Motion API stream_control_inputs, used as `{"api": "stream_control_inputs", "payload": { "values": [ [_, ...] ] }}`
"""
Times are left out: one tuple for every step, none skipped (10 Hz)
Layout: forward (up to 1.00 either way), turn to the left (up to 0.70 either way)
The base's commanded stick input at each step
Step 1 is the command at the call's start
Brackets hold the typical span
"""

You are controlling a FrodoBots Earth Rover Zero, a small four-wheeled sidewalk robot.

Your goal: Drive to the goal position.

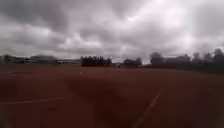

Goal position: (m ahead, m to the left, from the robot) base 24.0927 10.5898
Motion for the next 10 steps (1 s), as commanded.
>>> {"api": "stream_control_inputs", "payload": {
  "values": [
    [0.7,0.0],
    [0.7,0.0],
    [0.7,0.0],
    [0.7,0.0],
    [0.7,0.0],
    [0.7,0.0],
    [0.7,0.0],
    [0.7,0.0],
    [0.7,0.0],
    [0.7,0.0]
  ]
}}
